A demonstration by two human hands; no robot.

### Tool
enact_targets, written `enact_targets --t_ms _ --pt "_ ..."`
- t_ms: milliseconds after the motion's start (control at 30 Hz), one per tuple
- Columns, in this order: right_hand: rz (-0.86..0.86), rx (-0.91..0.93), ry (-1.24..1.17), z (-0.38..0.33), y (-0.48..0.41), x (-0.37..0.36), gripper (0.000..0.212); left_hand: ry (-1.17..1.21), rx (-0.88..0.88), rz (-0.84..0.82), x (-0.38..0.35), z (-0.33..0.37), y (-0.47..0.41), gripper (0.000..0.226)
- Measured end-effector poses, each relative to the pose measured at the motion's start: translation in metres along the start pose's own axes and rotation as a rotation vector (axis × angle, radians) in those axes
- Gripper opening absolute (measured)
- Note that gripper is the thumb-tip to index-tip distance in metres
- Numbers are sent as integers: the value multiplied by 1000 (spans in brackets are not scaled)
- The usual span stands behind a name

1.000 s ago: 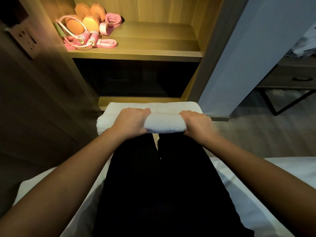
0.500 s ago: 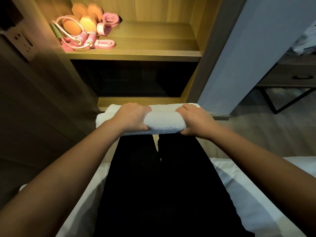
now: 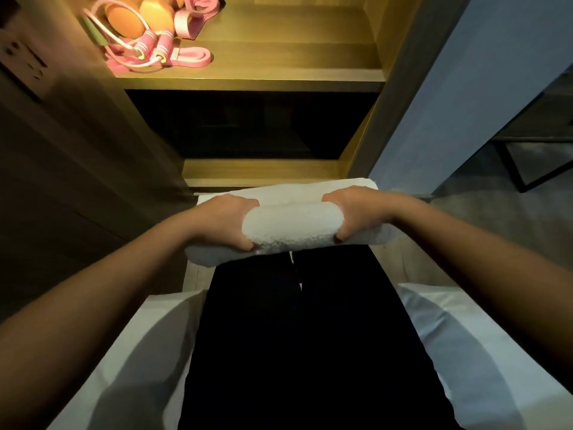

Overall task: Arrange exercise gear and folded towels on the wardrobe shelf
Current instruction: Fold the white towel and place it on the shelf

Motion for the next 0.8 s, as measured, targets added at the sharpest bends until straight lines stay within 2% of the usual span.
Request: enact_targets --t_ms 100,200,267,367,433,500,567,667,733,800 --pt "-162 -41 -189 12 -15 5 48 310 109 -191 1 -13 -12 51" --pt "-272 -100 -395 17 -23 5 44 451 167 -235 1 -18 -14 56" --pt "-285 -110 -431 18 -25 4 43 328 120 -128 6 -16 -11 56" --pt "-266 -106 -464 21 -23 3 43 -125 74 251 16 -11 6 79" --pt "-231 -107 -428 23 -21 7 44 -324 105 424 16 -7 24 90" --pt "-173 -92 -311 20 -20 12 52 -381 122 473 8 -8 35 91" --pt "-106 -69 -176 15 -19 16 62 -337 124 443 3 -12 36 92" --pt "-2 -71 -38 14 -9 17 62 -250 99 363 1 -26 22 97" --pt "83 -92 78 24 3 16 75 -109 92 292 1 -38 13 96" --pt "132 -76 95 35 11 13 72 80 91 234 0 -46 5 86"
Point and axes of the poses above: each hand's wrist, its own y-axis away from the middle knuckle, its own x-axis out of the back of the hand, z = x × y, the point moved 5 cm from there along -y, towards the middle knuckle, and after that the axes turned 15 degrees about z, right-handed, at the moved point
